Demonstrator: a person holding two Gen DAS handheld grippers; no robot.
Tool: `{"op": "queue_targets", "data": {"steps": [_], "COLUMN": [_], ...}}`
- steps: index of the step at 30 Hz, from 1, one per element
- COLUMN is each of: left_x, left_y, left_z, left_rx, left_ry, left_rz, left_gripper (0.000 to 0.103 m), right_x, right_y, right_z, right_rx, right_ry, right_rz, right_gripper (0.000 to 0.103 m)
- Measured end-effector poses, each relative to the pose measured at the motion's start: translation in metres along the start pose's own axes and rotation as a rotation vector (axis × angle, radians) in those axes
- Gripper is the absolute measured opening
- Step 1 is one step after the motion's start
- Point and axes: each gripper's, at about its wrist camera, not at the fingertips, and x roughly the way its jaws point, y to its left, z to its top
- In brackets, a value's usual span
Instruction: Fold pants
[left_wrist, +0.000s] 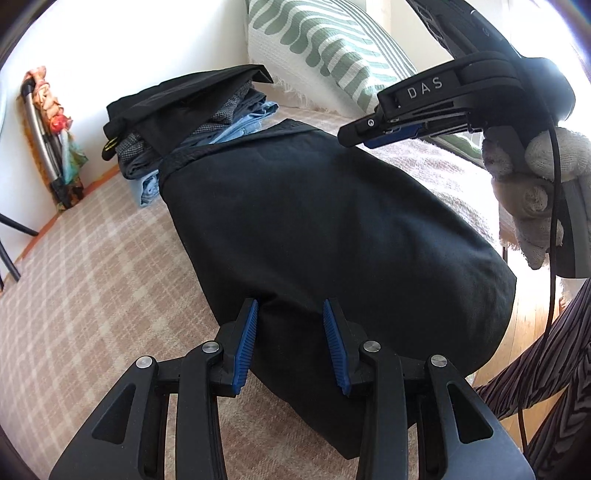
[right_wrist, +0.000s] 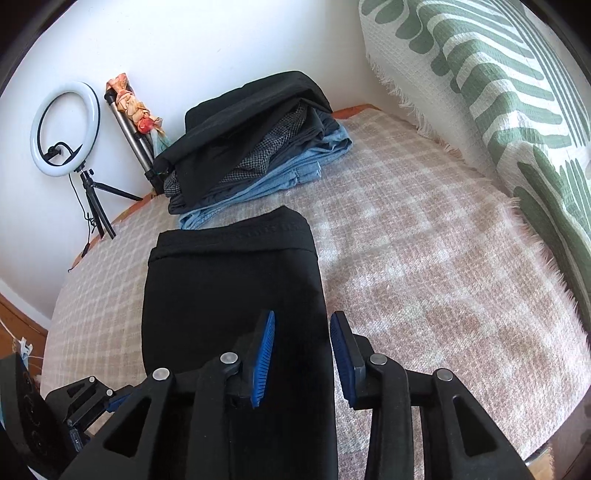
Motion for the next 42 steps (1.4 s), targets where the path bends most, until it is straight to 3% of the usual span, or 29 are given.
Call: {"op": "queue_targets", "data": {"steps": [3,10,15,23,26,31,37,41,42], "left_x": [-0.001,-0.022,-0.03,-0.032,-0.031,-0.027,-0.029,-0.043,-0.047], "left_y": [0.0,-0.006,-0.012,-0.024,-0.033,-0.025,-0.016,-0.001,0.004], "left_z": [0.0,-0.004,-0.013,-0.022,-0.027,-0.027,-0.021,-0.014,-0.012], "left_rx": [-0.002,-0.006,-0.002,0.064,0.119,0.067,0.037,-0.031,-0.055], "left_ry": [-0.002,-0.037,-0.04,-0.028,-0.03,-0.008,0.003,-0.013,-0.023], "left_rz": [0.001,-0.018,-0.042,-0.065,-0.04,-0.082,-0.101,-0.114,-0.118], "left_gripper": [0.035,0.035,0.035,0.035,0.035,0.035,0.035,0.039,0.039], "right_x": [0.001,0.024,0.057,0.11,0.123,0.134,0.121,0.074,0.061], "right_y": [0.027,0.09,0.113,0.119,0.118,0.117,0.111,0.106,0.099], "right_z": [0.008,0.024,0.041,0.048,0.047,0.043,0.047,0.051,0.05], "right_rx": [-0.105,-0.289,-0.317,-0.326,-0.312,-0.29,-0.249,-0.269,-0.259], "right_ry": [-0.01,0.057,0.11,0.176,0.203,0.217,0.198,0.096,0.073], "right_rz": [0.038,0.135,0.162,0.077,0.069,0.082,0.116,0.099,0.104], "right_gripper": [0.034,0.033,0.031,0.026,0.025,0.029,0.031,0.036,0.042]}}
